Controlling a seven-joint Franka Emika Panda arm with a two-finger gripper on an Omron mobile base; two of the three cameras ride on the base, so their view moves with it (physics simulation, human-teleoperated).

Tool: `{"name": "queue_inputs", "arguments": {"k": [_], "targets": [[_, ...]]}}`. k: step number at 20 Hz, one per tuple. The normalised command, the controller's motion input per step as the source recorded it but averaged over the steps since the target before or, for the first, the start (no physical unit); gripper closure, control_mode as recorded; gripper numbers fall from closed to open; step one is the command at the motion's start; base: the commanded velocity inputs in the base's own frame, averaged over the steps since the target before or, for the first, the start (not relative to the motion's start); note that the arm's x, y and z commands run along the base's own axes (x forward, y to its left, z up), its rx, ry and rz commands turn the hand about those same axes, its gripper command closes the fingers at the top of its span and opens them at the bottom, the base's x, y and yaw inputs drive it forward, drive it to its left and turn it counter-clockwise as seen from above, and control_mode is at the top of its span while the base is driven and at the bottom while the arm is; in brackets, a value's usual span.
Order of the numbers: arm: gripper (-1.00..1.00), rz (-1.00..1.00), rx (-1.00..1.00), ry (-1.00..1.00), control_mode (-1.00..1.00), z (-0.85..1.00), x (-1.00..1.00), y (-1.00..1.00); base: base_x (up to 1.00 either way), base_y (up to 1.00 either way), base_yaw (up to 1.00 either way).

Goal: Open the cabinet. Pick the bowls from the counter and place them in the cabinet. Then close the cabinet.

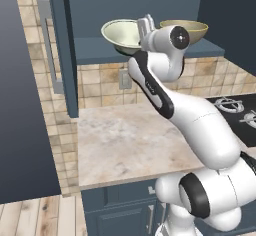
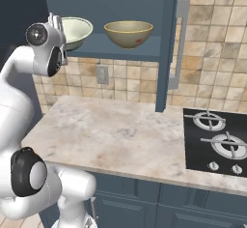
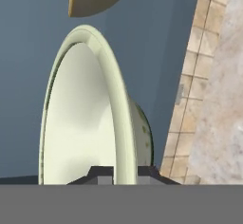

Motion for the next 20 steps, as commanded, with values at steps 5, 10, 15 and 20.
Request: {"name": "queue_inputs", "arguments": {"k": [5,10,15,20], "targets": [[1.00,0.00,0.00,0.00,-1.00,-0.13,0.39,0.09,0.00,0.00,0.00],[1.00,0.00,0.00,0.00,-1.00,-0.06,0.37,0.11,0.00,0.00,0.00],[1.00,0.00,0.00,0.00,-1.00,-0.06,0.35,0.13,0.00,0.00,0.00],[-1.00,0.00,-0.01,-0.01,-1.00,-0.01,0.20,0.16,0.00,0.00,0.00]]}}
